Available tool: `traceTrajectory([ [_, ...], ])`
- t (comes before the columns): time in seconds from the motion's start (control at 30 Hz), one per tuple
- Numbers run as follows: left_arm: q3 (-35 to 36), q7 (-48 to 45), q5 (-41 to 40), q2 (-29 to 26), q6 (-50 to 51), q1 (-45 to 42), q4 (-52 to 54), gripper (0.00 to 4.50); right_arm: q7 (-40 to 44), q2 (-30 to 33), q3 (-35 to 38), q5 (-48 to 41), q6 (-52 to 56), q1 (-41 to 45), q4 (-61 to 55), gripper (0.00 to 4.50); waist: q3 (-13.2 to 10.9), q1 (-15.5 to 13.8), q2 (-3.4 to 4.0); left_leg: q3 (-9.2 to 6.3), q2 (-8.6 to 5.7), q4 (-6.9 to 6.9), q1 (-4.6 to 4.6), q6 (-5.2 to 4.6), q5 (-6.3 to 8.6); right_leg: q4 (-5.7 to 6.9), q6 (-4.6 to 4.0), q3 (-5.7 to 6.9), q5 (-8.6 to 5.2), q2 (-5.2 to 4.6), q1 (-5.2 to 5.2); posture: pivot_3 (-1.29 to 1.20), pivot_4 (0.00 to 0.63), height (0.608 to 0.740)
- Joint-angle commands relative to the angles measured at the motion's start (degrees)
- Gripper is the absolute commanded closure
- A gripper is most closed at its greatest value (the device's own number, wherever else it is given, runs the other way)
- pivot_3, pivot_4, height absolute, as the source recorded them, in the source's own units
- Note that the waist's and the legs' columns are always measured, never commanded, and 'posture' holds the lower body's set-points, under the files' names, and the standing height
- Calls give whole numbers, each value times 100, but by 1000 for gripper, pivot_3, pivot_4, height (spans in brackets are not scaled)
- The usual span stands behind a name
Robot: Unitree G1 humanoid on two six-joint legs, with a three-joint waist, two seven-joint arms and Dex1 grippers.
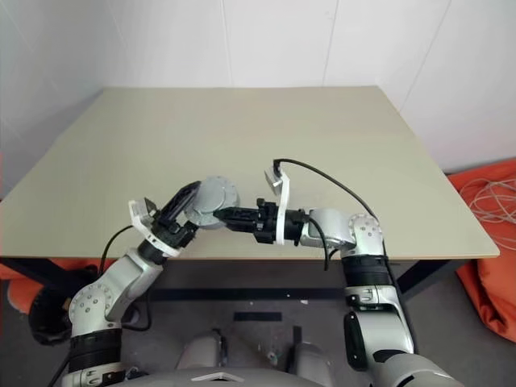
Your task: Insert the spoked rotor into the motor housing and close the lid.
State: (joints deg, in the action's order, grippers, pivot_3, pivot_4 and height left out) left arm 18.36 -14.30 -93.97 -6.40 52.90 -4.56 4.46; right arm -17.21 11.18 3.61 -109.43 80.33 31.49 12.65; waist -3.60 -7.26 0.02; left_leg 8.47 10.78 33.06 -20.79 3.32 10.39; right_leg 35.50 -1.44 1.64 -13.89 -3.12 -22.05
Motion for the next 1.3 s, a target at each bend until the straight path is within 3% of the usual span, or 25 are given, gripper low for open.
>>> traceTrajectory([
  [0.03,-50,-92,-248,-123,116,-117,0,0,310,42,-25,-357,-99,84,-348,3327,1,0,-1,0,-1,2,0,0,0,0,0,0,0,0,0,0,0,740],
  [0.13,-61,-59,-369,-217,194,-120,-68,604,342,73,-85,-357,-138,86,-343,3327,2,-1,-3,-1,-1,5,0,0,0,2,2,0,2,-1,1,0,0,740],
  [0.33,-128,-11,-502,-349,283,-12,-12,2418,386,99,-150,-357,-168,82,-326,3327,4,-2,-6,-2,-2,11,-2,0,0,3,3,0,3,-3,1,0,0,740],
  [0.57,-70,71,-475,-304,46,57,74,2412,316,96,-177,-357,-249,96,-279,3327,5,-2,-9,-2,-2,14,-5,0,0,5,4,1,4,-3,2,0,0,740],
  [0.83,26,97,-208,-20,-478,76,154,2412,-359,65,72,-357,-941,-43,-160,3327,8,2,-13,-2,-2,19,-7,0,0,5,6,1,8,-4,3,0,0,740],
  [1.17,160,-156,170,25,-794,-15,-44,2412,-261,192,171,-357,-955,-6,-153,86,9,5,-15,-2,-2,21,-10,0,0,4,8,1,8,-4,2,0,0,740],
  [1.3,482,172,771,240,-1717,-316,-140,2412,-374,371,114,-340,-1185,27,-103,0,10,4,-16,-2,-2,24,-11,0,0,4,10,1,11,-5,3,0,0,740],
])
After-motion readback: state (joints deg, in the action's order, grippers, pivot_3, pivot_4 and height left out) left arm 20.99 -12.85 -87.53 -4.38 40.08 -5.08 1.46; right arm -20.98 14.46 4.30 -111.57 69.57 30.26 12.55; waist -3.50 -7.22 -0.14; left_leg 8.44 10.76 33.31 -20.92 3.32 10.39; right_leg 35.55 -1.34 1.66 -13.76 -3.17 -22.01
